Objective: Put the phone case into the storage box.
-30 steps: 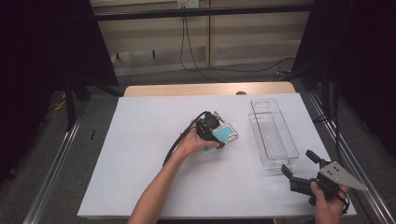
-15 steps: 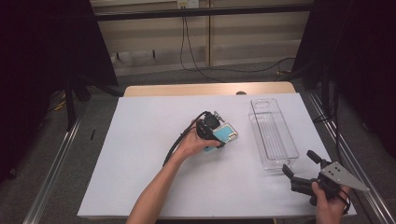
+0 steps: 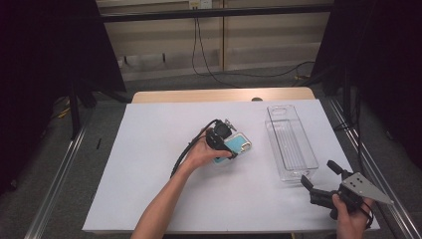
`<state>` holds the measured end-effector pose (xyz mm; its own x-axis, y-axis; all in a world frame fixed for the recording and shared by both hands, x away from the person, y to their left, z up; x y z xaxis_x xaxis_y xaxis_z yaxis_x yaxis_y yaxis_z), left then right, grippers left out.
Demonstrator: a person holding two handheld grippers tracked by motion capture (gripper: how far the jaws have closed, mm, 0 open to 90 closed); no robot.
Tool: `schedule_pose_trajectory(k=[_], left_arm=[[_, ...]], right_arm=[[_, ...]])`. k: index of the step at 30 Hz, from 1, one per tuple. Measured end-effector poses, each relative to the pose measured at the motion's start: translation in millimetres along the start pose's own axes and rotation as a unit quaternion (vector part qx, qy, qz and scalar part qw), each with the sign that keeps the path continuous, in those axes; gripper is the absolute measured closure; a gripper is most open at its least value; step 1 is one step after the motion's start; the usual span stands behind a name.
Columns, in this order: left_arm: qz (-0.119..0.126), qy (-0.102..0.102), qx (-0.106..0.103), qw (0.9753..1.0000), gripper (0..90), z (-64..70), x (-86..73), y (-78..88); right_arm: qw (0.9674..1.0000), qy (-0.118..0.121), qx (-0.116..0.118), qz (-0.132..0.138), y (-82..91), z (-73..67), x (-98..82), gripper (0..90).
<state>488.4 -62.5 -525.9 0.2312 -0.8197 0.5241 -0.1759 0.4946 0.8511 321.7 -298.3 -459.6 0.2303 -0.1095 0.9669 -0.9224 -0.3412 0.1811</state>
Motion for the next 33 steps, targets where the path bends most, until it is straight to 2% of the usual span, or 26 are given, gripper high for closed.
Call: schedule_pose_trajectory(k=[6, 8, 14, 16, 27, 31, 33], left_arm=[[0.013, 0.009, 0.011, 0.9998, 17.4, -4.9, -2.7, 10.4], [0.018, 0.010, 0.008, 0.9998, 17.3, -5.7, -4.8, 14.1], [0.026, 0.015, 0.026, 0.9992, 17.3, -10.7, -10.8, 22.7], [0.024, 0.009, 0.038, 0.9989, 17.3, -12.9, -13.7, 26.6], [0.056, 0.029, 0.067, 0.9957, 17.3, -20.0, -22.1, 43.3], [0.065, 0.042, 0.070, 0.9946, 17.3, -20.5, -23.1, 49.8], [0.075, 0.052, 0.072, 0.9932, 17.3, -20.8, -22.8, 52.8]], right_arm=[[1.0000, 0.000, 0.000, 0.000, -0.1, -0.4, -0.1, 0.0], [1.0000, 0.000, 0.000, 0.000, 0.0, -0.3, 0.0, 0.0], [1.0000, 0.000, -0.001, 0.000, -0.4, -1.0, 0.1, 0.0], [1.0000, 0.000, -0.001, 0.000, -0.5, -0.9, -0.1, 0.0], [1.0000, 0.000, -0.001, -0.001, -0.9, -0.8, -0.4, 0.0], [1.0000, -0.002, -0.002, 0.000, -0.6, -0.4, -0.2, 0.0], [1.0000, -0.002, -0.002, -0.002, -0.9, -0.4, -0.6, 0.0]])
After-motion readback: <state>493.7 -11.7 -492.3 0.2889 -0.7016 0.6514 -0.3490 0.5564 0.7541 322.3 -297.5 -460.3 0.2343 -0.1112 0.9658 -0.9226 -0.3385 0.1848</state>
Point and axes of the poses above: each handheld gripper's, and its own axes: y roughly backward along the jaws, x roughly out of its top, z roughly to its right, the point moved 10 cm from there along -y, roughly forward along the jaws, and after that the axes turned 9 degrees about -y, right-handed, at the moved point
